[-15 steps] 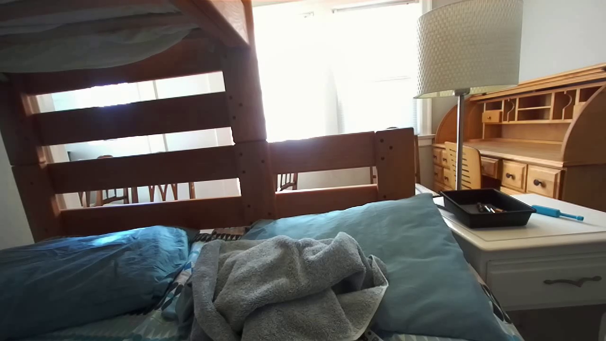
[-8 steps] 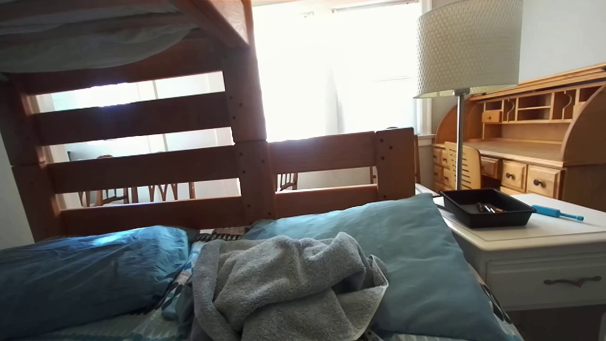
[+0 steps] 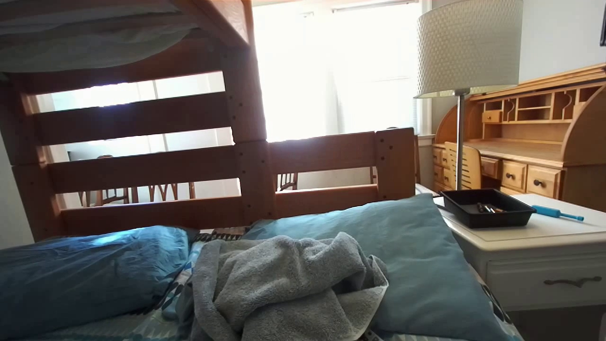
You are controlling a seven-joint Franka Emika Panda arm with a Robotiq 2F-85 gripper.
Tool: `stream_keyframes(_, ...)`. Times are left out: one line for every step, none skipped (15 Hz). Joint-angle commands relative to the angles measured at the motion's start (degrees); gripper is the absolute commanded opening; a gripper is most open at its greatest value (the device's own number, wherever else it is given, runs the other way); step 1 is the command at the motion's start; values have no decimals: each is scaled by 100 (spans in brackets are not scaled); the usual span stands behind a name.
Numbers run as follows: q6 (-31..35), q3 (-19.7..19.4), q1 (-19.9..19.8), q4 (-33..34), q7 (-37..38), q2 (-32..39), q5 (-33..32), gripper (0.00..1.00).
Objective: Put the grey remote control on the nightstand.
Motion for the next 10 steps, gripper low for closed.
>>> stream_keyframes(-28,160,-85,2,-194,108,60,100)
stream_keyframes(-24,202,-85,1,-217,186,56,100)
stream_keyframes(-24,215,-98,2,-214,205,53,100)
stream_keyframes(-23,213,-110,5,-213,198,52,100)
stream_keyframes(-23,209,-121,5,-212,179,50,100)
stream_keyframes(-24,207,-128,7,-211,166,49,100)
stream_keyframes(-24,206,-128,7,-211,166,49,100)
stream_keyframes(-24,206,-129,7,-211,165,49,100)
stream_keyframes(-24,206,-130,7,-211,164,49,100)
stream_keyframes(2,275,-116,85,-186,359,-9,100)
